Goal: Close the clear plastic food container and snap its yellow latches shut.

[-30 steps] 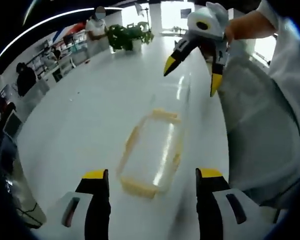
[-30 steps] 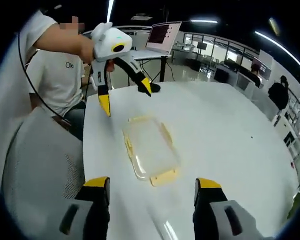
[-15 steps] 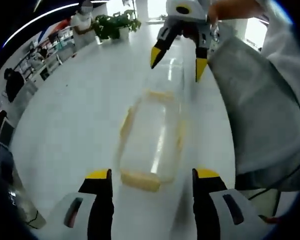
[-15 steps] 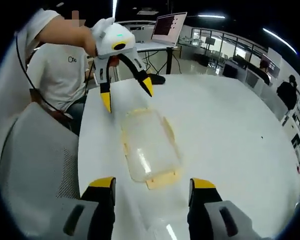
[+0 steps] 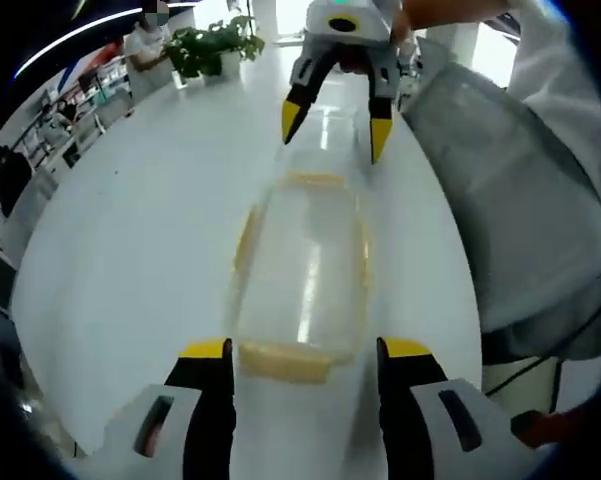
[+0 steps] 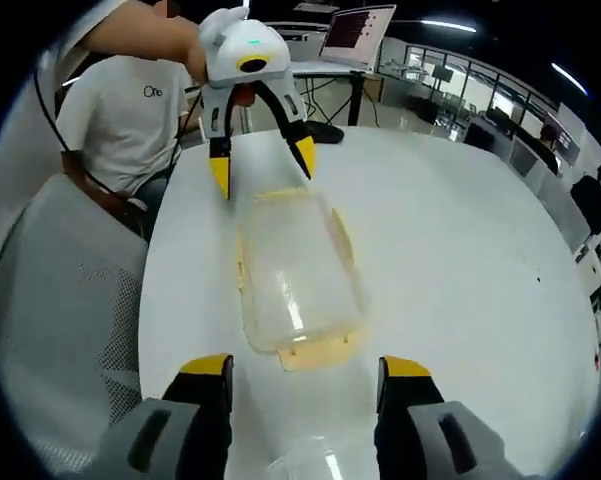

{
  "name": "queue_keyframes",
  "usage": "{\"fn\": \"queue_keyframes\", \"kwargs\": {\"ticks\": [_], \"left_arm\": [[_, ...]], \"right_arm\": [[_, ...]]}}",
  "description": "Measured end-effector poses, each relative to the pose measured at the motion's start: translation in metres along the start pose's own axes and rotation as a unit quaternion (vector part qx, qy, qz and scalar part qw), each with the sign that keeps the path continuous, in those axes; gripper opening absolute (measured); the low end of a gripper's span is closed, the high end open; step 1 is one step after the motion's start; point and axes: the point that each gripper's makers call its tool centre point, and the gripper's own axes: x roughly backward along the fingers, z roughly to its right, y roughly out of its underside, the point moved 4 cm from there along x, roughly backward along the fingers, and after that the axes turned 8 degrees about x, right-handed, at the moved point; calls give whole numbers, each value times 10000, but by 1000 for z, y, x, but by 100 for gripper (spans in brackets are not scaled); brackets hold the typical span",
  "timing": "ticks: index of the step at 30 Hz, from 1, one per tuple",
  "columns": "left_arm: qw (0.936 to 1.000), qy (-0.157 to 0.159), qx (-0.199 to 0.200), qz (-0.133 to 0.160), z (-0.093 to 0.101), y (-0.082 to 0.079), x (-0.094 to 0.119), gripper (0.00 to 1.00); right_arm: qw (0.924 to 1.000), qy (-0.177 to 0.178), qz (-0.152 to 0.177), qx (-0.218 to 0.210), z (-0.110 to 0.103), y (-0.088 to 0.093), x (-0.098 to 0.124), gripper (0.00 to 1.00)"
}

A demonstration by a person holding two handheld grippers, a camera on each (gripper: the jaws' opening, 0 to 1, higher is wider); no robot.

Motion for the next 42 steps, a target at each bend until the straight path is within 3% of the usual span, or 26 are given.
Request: {"fn": "queue_keyframes", "kwargs": {"ticks": [5, 9, 12, 18, 34, 42], "left_arm": [[9996, 13, -229, -151, -3, 4, -3, 54], [9959, -114, -836, -319, -6, 5, -6, 52], [9969, -40, -694, -356, -5, 7, -9, 51], [9957, 30, -781, -495, -6, 13, -12, 49], [9947, 147, -776, -665, -8, 16, -17, 39], [9946, 183, -740, -705, -7, 16, -18, 39]], "right_arm": [[10000, -27, 29, 50, 4, -2, -2, 56], [9999, -80, -29, 150, 6, -2, -6, 55], [9994, -114, -82, 305, 6, -2, -9, 54], [9969, -316, -280, 669, 4, 0, -16, 52], [9941, -483, -425, 874, 9, 4, -26, 44], [9922, -581, -596, 931, 9, 6, -34, 48]]}}
